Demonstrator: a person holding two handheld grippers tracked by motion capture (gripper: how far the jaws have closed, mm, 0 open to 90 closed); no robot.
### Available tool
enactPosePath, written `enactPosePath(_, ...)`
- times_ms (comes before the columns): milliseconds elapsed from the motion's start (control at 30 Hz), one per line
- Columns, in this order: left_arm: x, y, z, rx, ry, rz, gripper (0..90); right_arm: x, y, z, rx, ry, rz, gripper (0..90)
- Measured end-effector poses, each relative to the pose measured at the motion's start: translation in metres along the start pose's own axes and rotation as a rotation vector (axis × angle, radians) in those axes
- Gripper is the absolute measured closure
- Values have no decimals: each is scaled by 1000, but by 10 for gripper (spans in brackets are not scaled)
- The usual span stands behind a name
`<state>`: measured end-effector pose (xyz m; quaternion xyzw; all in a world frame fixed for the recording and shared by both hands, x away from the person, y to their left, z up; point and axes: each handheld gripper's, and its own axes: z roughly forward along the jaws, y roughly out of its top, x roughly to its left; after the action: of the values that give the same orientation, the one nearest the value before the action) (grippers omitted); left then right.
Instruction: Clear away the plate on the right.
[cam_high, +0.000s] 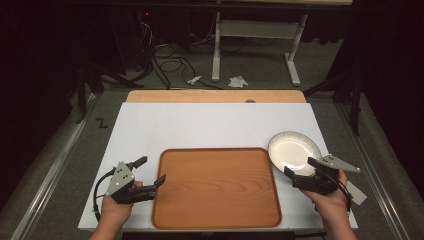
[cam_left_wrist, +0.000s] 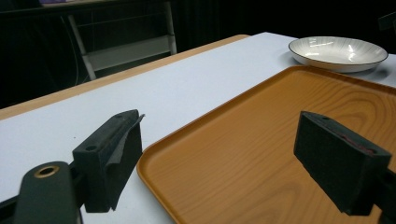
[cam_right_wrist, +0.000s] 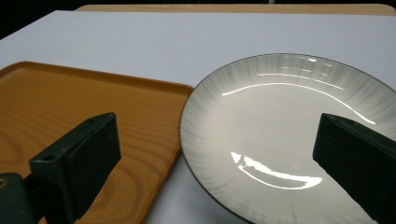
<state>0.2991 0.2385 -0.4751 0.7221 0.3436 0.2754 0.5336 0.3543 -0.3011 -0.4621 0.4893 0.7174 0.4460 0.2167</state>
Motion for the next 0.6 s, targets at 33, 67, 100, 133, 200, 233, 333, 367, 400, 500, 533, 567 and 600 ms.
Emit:
enactPosePath(33,0,0,0,0,1,0,157,-3,0,-1,-3,-12,9,16)
enactPosePath(67,0,0,0,-1,1,-1,157,-8,-1,-1,-7,-18,12,16)
enactPosePath(100,0,0,0,-1,2,0,157,-8,-1,-1,-7,-18,12,16)
enactPosePath(133,0,0,0,0,0,-4,157,-14,-2,-2,-8,-27,23,16)
enactPosePath(200,0,0,0,5,-4,-7,157,-15,-2,-3,-8,-34,33,16)
enactPosePath(233,0,0,0,7,-3,-7,157,-18,-2,-3,-9,-41,33,16)
enactPosePath(333,1,0,1,21,-3,-5,157,-25,-3,-5,-8,-57,46,17)
enactPosePath(367,1,0,1,21,-3,-5,157,-25,-3,-5,-8,-57,46,17)
enactPosePath(400,1,0,1,24,5,-5,157,-27,-4,-5,-5,-62,49,17)
enactPosePath(500,2,-1,1,32,15,-2,157,-33,-5,-6,-6,-72,58,17)
enactPosePath(533,2,-1,1,36,23,-3,157,-34,-5,-6,-2,-79,65,17)
enactPosePath(567,2,-1,1,36,23,-3,157,-34,-5,-6,-2,-79,65,17)
enactPosePath(600,3,0,1,38,23,-5,157,-35,-5,-6,2,-83,69,17)
